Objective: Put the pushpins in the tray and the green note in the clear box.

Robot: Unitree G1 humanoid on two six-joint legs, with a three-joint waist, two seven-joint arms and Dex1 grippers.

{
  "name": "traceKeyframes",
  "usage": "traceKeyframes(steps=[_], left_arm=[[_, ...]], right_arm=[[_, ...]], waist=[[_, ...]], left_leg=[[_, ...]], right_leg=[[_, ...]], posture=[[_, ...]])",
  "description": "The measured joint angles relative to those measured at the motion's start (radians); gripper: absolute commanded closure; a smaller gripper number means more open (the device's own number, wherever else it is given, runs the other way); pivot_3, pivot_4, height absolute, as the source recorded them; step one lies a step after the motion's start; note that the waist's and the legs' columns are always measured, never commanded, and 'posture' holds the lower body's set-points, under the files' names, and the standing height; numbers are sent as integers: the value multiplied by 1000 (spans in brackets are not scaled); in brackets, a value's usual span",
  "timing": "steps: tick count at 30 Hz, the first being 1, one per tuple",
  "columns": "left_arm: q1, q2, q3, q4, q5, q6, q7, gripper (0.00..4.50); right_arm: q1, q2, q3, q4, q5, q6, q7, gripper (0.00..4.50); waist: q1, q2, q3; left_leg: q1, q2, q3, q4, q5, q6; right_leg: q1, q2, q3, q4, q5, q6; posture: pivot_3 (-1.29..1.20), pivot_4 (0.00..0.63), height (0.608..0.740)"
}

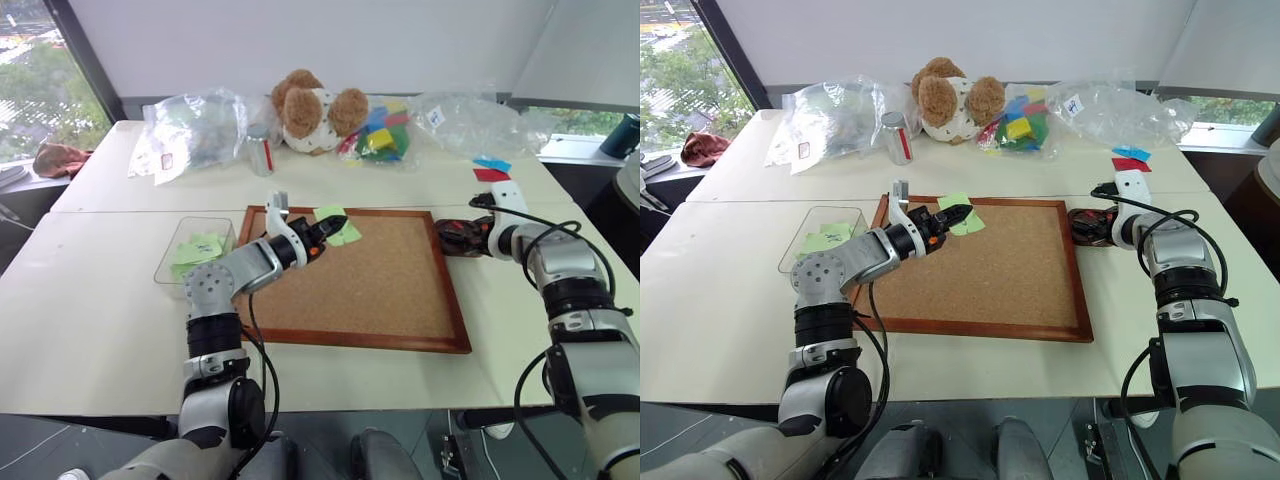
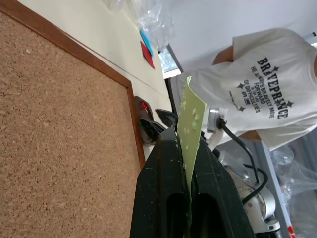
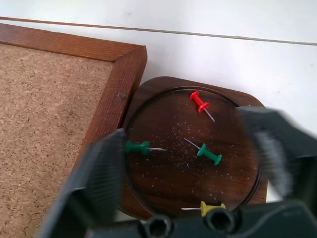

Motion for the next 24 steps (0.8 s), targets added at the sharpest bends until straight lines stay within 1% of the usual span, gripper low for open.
traceKeyframes(steps=[3,8,13,15,19,22,24], left_arm=[[9,1,-15,-9,0,-1,-1,4500],[18,-6,-32,-24,0,-10,1,4500],[19,-16,-40,-80,1,-45,34,4500],[20,-15,-41,-127,1,-61,72,4500],[19,-8,-20,-243,-19,-105,170,4500],[18,33,9,-307,-22,-155,242,4500],[18,82,39,-350,-19,-197,297,4500]], right_arm=[[1,-9,-9,-74,5,30,22,21],[20,-51,-26,-266,43,102,105,21],[132,-83,-24,-567,162,135,311,21],[180,-97,-24,-703,248,171,410,21],[183,-123,-18,-887,361,247,516,21],[179,-120,8,-939,396,269,538,21],[177,-109,29,-947,403,274,543,21]], waist=[[0,0,0],[3,0,0],[3,0,0],[3,0,0],[0,0,0],[2,0,0],[1,-1,0]], left_leg=[[0,0,0,0,0,0],[0,0,0,0,0,0],[0,0,-1,0,0,0],[0,0,-1,0,0,0],[1,1,-1,0,0,0],[1,1,-1,0,0,0],[1,1,-1,1,0,0]], right_leg=[[0,0,0,0,0,0],[0,0,0,0,0,0],[0,0,0,0,0,0],[0,0,0,0,0,0],[0,0,0,0,0,0],[0,0,0,1,0,0],[0,0,0,1,0,0]], posture=[[0,150,740],[0,150,740],[0,150,740],[0,150,740],[0,150,740],[0,150,740],[0,150,740]])
